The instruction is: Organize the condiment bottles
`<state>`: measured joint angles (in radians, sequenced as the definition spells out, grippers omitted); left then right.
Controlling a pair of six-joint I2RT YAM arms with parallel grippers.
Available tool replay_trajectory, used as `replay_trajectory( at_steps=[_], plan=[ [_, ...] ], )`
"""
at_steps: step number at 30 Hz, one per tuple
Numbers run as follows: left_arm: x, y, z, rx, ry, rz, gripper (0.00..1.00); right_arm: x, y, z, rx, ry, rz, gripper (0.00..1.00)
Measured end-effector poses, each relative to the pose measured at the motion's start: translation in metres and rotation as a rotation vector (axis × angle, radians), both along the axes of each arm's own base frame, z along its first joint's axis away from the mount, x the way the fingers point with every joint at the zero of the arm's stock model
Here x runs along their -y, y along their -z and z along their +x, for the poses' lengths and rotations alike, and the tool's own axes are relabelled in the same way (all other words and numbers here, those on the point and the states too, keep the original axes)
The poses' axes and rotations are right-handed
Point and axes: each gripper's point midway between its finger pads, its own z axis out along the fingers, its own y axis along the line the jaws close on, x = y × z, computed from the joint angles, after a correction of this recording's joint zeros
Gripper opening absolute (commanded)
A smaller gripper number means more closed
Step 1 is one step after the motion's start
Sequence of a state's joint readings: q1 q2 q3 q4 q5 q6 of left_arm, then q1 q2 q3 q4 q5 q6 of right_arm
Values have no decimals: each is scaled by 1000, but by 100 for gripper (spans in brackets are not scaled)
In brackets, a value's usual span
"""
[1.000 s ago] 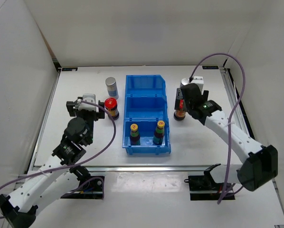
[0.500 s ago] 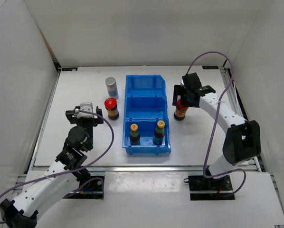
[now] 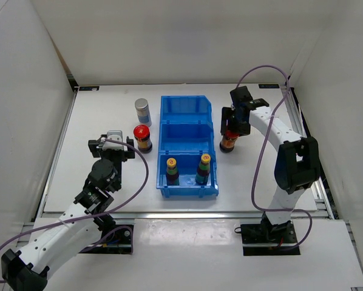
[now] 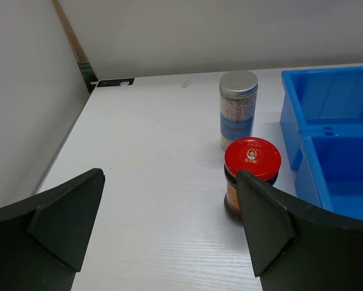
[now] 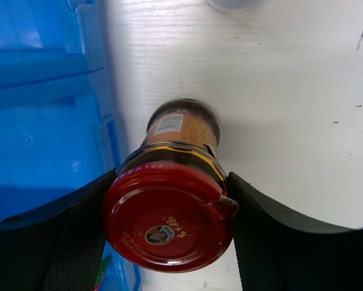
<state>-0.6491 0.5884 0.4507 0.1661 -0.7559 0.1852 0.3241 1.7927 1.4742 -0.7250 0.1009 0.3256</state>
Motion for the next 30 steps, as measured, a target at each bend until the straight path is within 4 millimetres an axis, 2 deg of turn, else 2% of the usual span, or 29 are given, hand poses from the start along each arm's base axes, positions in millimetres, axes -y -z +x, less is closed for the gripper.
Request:
replay_trajectory(
  at_steps=[4, 8, 11, 13, 17, 20, 24, 27, 30],
  plan=[
    [2, 2, 1, -6, 8, 3, 100, 1, 0, -2, -6, 0, -3, 21],
    [3, 2, 1, -6, 13, 3, 100, 1, -1, -7, 2, 3, -17, 17],
    [3, 3, 1, -7, 14, 2, 100, -1, -4, -22, 9, -14, -74, 14],
    [4, 4, 1, -8, 18, 2, 100, -10, -14, -34, 25, -48, -101, 11],
    [6, 5, 2, -8, 30, 2, 100, -35, -45, -50, 96, -132, -116, 11],
    [8, 5, 2, -8, 38, 2, 100, -54, -74, -48, 173, -172, -103, 11],
    [8, 6, 2, -10, 41, 4, 100, -77, -101, -43, 247, -208, -66, 10],
    [9, 7, 3, -13, 43, 5, 100, -85, -100, -36, 255, -217, -65, 10],
    [10, 7, 3, -13, 48, 5, 100, -90, -81, -30, 223, -222, -82, 17]
  ],
)
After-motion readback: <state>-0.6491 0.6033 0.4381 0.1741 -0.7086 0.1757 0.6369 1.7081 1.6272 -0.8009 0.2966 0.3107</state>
